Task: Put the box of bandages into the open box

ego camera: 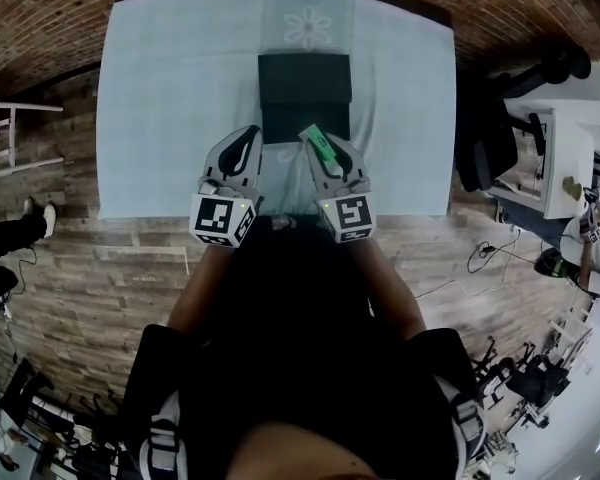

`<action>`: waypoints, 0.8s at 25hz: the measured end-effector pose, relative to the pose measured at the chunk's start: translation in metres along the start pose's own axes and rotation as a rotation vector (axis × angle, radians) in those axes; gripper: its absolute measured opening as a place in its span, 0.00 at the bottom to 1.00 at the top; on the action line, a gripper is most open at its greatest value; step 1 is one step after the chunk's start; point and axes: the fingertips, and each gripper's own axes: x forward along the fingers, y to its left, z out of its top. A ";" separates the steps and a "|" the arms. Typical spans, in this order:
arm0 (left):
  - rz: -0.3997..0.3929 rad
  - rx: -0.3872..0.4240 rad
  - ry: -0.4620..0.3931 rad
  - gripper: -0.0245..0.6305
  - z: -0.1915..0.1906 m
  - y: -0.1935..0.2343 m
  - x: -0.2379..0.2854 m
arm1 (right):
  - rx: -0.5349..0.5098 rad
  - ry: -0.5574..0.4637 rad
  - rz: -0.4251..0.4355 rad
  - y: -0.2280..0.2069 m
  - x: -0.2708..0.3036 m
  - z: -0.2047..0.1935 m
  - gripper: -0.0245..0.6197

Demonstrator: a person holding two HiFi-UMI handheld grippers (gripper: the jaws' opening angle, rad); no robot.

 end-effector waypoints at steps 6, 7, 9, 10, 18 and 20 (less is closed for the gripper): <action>0.012 -0.001 0.024 0.10 -0.004 0.007 0.016 | -0.106 0.069 0.044 -0.008 0.030 -0.027 0.20; 0.014 -0.002 0.028 0.10 -0.005 0.008 0.018 | -0.120 0.081 0.049 -0.010 0.034 -0.033 0.20; 0.016 -0.002 0.036 0.10 -0.008 0.009 0.021 | -0.154 0.109 0.056 -0.012 0.041 -0.044 0.20; 0.017 -0.002 0.042 0.10 -0.009 0.009 0.022 | -0.176 0.125 0.058 -0.013 0.044 -0.050 0.20; 0.022 -0.004 0.068 0.10 -0.020 0.007 0.029 | -0.312 0.271 0.093 -0.020 0.063 -0.097 0.20; 0.024 -0.006 0.073 0.10 -0.023 0.007 0.029 | -0.332 0.299 0.101 -0.021 0.067 -0.106 0.20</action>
